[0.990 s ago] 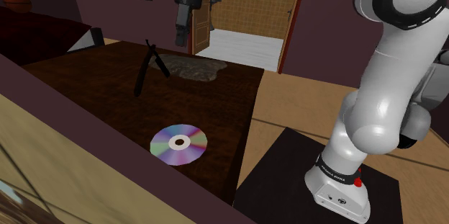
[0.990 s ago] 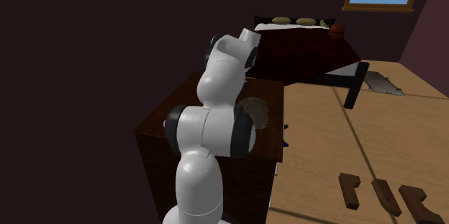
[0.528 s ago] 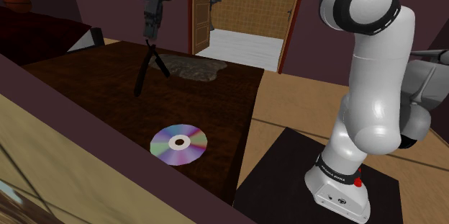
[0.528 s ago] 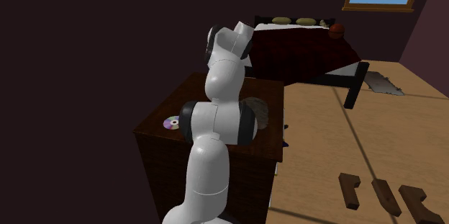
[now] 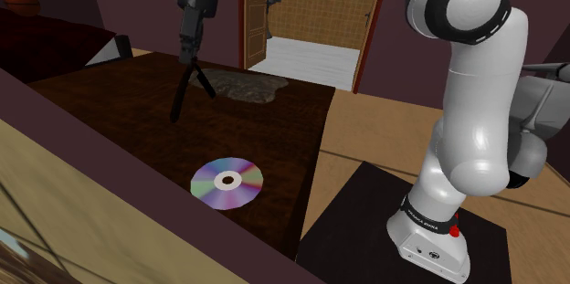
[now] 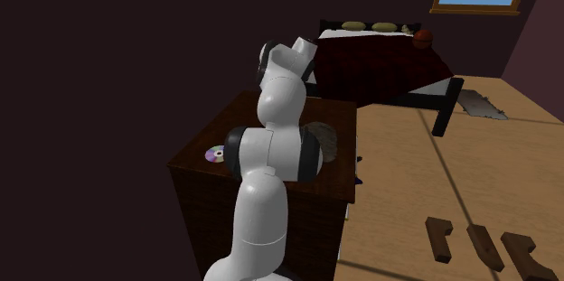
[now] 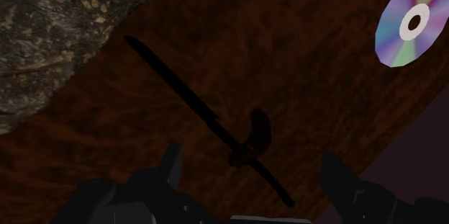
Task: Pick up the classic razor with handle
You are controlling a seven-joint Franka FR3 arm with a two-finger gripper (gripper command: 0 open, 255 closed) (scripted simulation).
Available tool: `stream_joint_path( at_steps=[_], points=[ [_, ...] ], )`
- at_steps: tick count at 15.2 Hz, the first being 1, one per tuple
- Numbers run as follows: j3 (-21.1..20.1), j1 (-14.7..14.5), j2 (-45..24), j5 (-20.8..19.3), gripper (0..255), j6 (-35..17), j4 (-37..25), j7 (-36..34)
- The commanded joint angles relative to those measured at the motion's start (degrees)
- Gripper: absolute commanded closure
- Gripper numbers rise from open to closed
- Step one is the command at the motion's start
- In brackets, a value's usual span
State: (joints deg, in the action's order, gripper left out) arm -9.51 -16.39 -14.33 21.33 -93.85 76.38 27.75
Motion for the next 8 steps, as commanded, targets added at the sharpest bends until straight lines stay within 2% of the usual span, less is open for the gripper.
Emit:
stream_joint_path(
  at_steps=[1,2,8],
  points=[
    [-0.01,-0.03,0.12,0.04,0,-0.78,0.91,0.25],
    [0.00,-0.03,-0.09,0.01,255,-0.72,0.64,0.24],
    [0.00,-0.03,-0.22,-0.02,255,-0.64,0.44,0.23]
  ],
)
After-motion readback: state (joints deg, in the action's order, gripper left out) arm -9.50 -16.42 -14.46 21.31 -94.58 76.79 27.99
